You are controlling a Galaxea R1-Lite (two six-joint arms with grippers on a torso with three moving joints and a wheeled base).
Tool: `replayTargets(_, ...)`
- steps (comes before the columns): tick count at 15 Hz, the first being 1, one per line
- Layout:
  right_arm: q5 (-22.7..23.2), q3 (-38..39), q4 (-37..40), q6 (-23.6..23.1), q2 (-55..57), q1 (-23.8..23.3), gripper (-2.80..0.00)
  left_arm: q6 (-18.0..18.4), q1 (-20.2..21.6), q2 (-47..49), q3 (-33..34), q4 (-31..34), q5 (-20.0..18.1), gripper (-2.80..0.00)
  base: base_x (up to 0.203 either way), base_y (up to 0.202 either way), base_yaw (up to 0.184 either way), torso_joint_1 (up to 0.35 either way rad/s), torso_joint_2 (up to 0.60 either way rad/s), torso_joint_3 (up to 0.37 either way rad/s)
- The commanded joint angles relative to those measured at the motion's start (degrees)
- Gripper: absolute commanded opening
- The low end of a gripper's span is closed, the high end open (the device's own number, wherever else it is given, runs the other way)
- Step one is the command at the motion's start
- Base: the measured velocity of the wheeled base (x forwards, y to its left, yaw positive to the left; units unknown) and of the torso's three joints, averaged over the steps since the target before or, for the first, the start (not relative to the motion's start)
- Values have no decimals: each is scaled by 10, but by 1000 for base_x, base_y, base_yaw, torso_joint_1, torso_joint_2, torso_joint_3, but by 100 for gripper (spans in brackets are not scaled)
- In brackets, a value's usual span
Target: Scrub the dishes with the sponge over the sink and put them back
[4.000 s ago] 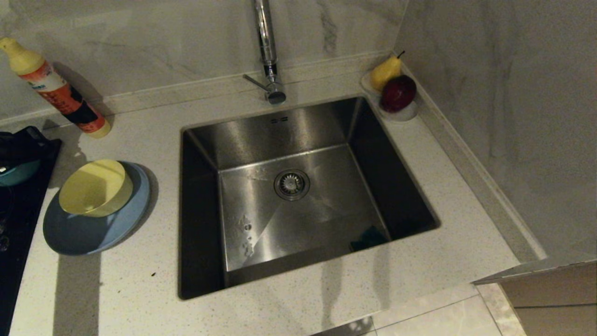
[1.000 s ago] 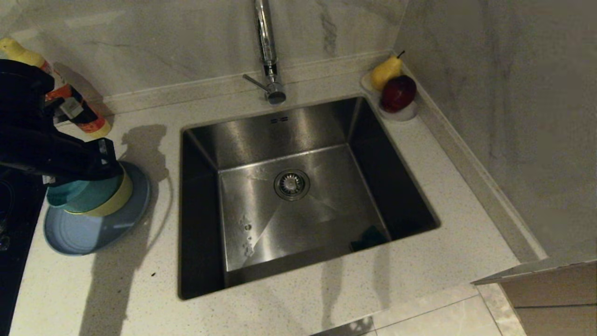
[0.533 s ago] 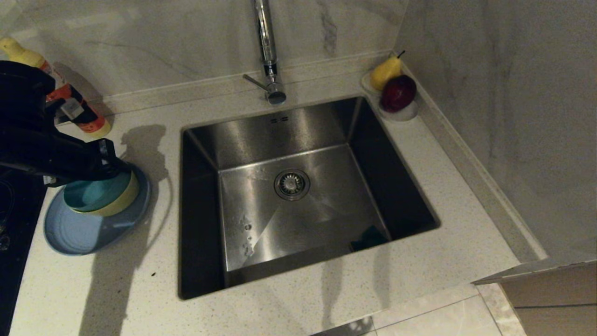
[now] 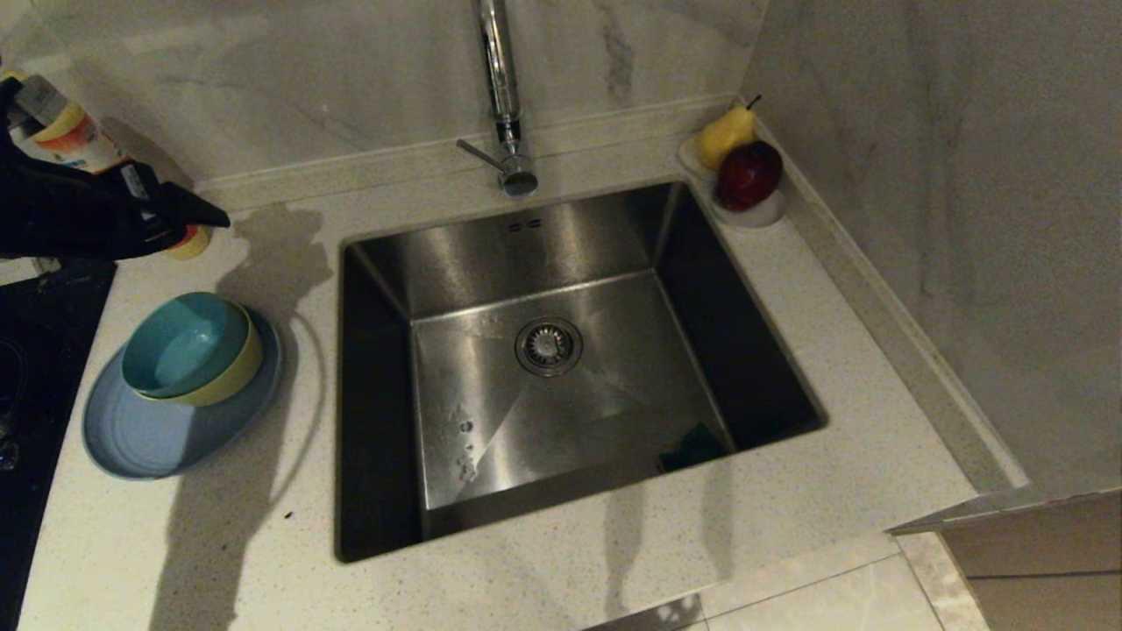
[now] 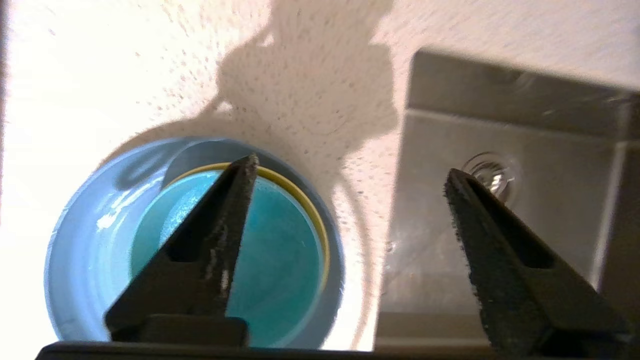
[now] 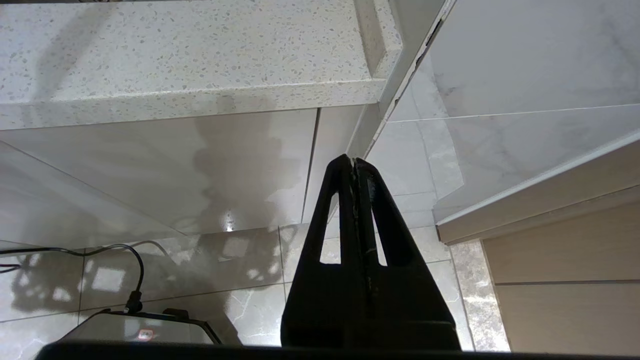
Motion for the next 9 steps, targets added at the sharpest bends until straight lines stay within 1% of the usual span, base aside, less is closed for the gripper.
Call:
replayTargets(1,0,0,0,-1,0,0,-280,1,0,-37,4,2,0,-280,0,0,0,0,0,0)
replayTargets(3,0,0,0,-1,0,0,-280,2,0,-56,10,-3,-4,-280,0,0,0,0,0,0)
replayTargets(4,0,0,0,-1,0,0,-280,6,0,-66,8,-5,-20,-280,0,0,0,0,0,0)
replayTargets(5,0,1,0,-1,0,0,-280,19,0,-73,5,-5,-57,-280,0,0,0,0,0,0)
replayTargets(6,0,0,0,-1,0,0,-280,50,0,-81,7,-5,-104,-280,0,0,0,0,0,0)
replayTargets(7,0,0,0,-1,0,0,-280,83,0,-94,15,-1,-142,-280,0,0,0,0,0,0)
replayTargets(8,0,0,0,-1,0,0,-280,110,0,-108,37,-1,-163,-280,0,0,0,0,0,0)
replayTargets(9,0,0,0,-1,0,0,-280,148,-6,-120,59,-3,-169,-280,0,0,0,0,0,0)
